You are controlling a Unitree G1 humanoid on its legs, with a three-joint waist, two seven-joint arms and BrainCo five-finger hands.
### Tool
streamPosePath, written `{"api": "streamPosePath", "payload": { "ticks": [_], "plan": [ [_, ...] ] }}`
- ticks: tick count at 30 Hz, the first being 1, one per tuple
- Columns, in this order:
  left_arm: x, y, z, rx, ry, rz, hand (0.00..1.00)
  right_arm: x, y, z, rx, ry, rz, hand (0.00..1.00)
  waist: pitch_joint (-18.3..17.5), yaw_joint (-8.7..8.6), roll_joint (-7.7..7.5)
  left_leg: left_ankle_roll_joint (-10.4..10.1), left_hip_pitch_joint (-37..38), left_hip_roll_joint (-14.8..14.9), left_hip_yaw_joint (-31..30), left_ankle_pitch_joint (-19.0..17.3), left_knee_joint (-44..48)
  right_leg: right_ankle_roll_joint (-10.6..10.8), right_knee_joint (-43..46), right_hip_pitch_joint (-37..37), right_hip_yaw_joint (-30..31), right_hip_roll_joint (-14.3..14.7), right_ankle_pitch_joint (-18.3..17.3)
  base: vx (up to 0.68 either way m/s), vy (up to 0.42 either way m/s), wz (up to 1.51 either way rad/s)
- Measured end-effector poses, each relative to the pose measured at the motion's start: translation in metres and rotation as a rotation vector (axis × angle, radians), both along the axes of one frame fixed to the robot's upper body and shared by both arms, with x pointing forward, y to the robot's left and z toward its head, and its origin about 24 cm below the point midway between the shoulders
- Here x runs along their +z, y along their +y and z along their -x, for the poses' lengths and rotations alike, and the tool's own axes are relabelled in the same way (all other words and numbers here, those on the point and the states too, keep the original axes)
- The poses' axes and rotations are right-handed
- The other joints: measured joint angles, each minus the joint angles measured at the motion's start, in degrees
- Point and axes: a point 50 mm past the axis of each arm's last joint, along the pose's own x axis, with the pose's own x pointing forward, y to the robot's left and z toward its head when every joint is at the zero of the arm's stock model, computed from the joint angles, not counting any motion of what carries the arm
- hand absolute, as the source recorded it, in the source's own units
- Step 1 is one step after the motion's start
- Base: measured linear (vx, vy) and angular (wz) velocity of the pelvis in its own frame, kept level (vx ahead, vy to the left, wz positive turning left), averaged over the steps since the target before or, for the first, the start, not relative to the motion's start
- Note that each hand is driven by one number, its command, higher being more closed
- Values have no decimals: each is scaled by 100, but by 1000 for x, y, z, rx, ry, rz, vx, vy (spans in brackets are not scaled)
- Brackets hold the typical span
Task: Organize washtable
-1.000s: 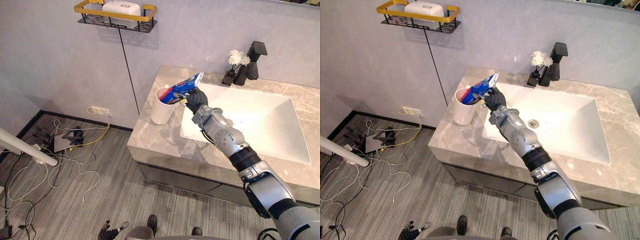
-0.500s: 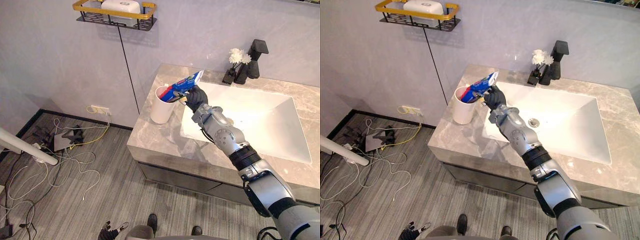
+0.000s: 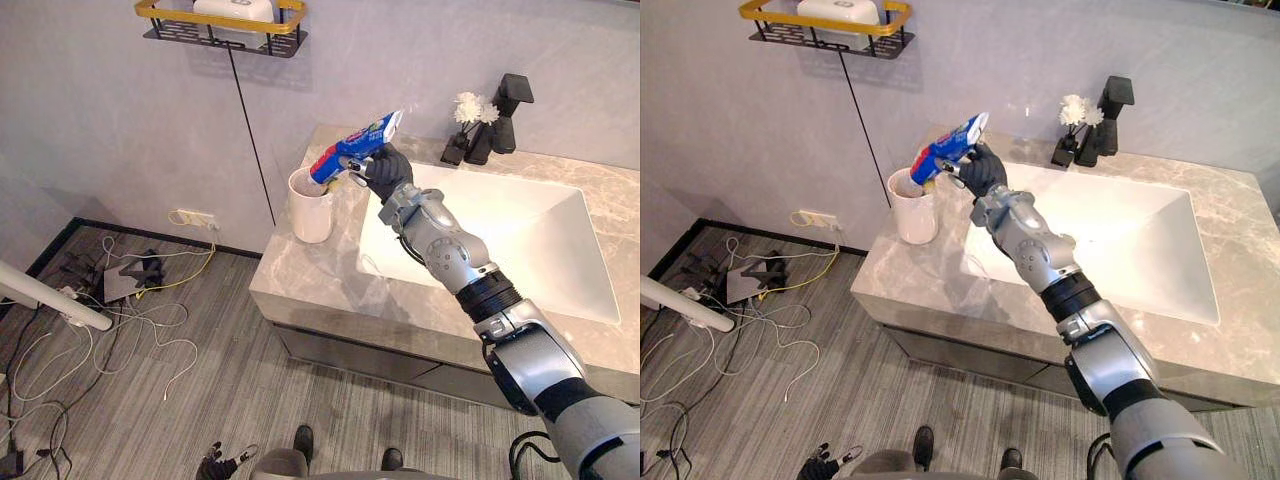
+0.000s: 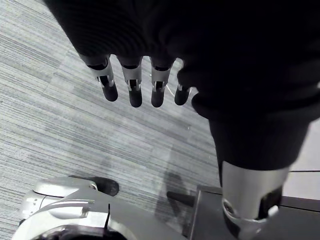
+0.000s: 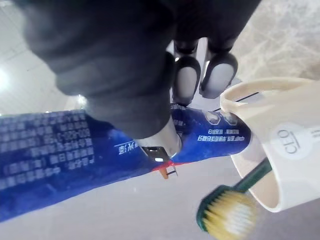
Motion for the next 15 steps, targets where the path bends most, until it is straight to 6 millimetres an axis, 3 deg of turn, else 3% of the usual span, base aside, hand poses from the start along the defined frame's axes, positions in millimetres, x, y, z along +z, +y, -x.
{"api": "streamPosePath", "payload": {
  "ticks": [15],
  "plan": [
    [0,0,0,-9,4,1,0,-5,9,2,25,10,15,100,-3,-9,-2,7,0,-7,2,6,2,8,19,3,5,-1,30,0,0,0]
  ]
}}
